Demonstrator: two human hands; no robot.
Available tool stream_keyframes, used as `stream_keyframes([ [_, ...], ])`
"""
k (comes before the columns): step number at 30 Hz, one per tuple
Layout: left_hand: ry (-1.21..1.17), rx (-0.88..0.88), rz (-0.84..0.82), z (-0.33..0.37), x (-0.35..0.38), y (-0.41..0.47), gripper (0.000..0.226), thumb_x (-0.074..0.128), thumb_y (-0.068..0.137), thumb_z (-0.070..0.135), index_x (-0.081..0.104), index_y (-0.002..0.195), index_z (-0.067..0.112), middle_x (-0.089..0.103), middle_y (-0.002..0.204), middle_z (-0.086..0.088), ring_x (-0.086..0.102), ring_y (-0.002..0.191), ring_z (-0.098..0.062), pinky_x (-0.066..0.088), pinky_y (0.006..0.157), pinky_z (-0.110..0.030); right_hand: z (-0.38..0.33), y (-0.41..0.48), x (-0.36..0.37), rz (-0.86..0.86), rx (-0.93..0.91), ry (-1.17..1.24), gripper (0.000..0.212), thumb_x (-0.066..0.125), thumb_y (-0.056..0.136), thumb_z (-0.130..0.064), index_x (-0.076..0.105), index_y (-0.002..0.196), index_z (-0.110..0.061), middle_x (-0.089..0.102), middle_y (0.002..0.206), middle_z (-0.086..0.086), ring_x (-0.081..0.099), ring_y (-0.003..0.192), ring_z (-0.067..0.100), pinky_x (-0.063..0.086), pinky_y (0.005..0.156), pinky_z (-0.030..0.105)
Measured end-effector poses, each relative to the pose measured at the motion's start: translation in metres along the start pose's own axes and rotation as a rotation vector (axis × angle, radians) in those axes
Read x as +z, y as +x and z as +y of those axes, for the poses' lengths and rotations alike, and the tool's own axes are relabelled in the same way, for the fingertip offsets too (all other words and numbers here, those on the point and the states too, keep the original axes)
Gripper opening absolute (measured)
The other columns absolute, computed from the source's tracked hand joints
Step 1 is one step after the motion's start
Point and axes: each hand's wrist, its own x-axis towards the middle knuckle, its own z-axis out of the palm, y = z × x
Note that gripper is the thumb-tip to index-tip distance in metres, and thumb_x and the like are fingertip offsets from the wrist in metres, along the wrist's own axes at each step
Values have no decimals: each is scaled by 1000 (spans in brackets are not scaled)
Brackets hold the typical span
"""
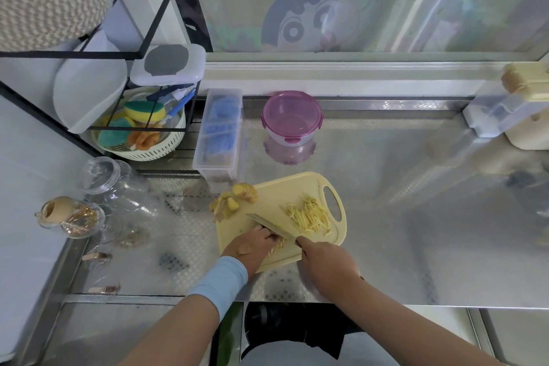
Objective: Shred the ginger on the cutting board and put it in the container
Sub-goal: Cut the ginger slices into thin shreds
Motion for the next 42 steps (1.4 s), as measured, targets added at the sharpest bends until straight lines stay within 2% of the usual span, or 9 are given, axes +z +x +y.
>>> stream_keyframes([
  [3, -1, 0, -39, -1, 1, 0, 67, 91, 41, 9, 73, 104, 22, 69, 106, 5, 67, 92, -16, 58, 59, -23, 2, 3, -2, 2, -18, -17, 34, 42, 99, -9, 46, 128, -26, 52, 73, -2, 56, 65, 26, 51, 55, 41],
  [10, -27, -10, -8, -1, 3, -2, 78, 92, 37, 6, 71, 109, 24, 67, 112, 3, 66, 97, -19, 59, 59, -28, -1, 4, 11, -12, 23, 48, 33, 40, 95, -10, 45, 122, -28, 55, 74, 0, 59, 67, 28, 49, 53, 36],
  [15, -26, -10, 20, -1, 3, 0, 73, 94, 37, 8, 71, 104, 25, 66, 107, 5, 47, 100, -10, 57, 54, -24, 3, 6, 9, 20, 22, 28, 32, 40, 94, -12, 45, 119, -31, 55, 72, -1, 55, 61, 25, 52, 54, 36],
  [18, -66, -52, 22, 4, -5, 1, 67, 93, 48, 12, 72, 110, 25, 65, 115, 7, 46, 108, -7, 56, 70, -20, 4, 7, 8, 22, 11, 10, 31, 42, 94, -12, 45, 119, -30, 54, 70, -2, 54, 60, 26, 50, 52, 36],
  [20, -86, -61, -49, 5, -7, 2, 57, 73, 80, 8, 58, 133, 19, 51, 140, 2, 39, 129, -14, 49, 96, -28, 4, 8, 8, 20, 3, 10, 31, 41, 94, -13, 45, 119, -30, 54, 72, -1, 53, 60, 26, 47, 51, 35],
  [22, -59, -58, -127, 3, -4, 3, 55, 52, 93, 6, 42, 146, 19, 34, 153, 1, 29, 140, -19, 39, 107, -35, 5, 9, 9, 11, -3, 8, 30, 42, 95, -14, 45, 119, -30, 53, 71, -1, 52, 59, 24, 43, 49, 33],
  [28, -43, -101, -131, 4, -5, 3, 59, 50, 96, 16, 31, 150, 29, 25, 156, 8, 22, 141, -14, 31, 107, -22, -2, 22, 5, -31, -33, 20, 33, 41, 91, -8, 48, 118, -25, 54, 74, 1, 55, 64, 28, 46, 51, 35],
  [35, -47, -135, -117, 0, 0, 1, 53, 45, 98, 17, 35, 149, 27, 32, 152, 4, 31, 137, -17, 38, 104, -29, -5, 28, 5, -31, -49, 5, 38, 44, 88, -5, 48, 122, -22, 53, 74, 2, 56, 65, 29, 51, 53, 36],
  [42, -28, -123, -132, 2, 4, 2, 56, 45, 97, 13, 31, 151, 26, 24, 157, 6, 21, 143, -16, 35, 109, -33, 4, 15, 13, 1, -20, 19, 32, 43, 95, -12, 49, 122, -27, 57, 77, 2, 56, 66, 29, 49, 56, 35],
])
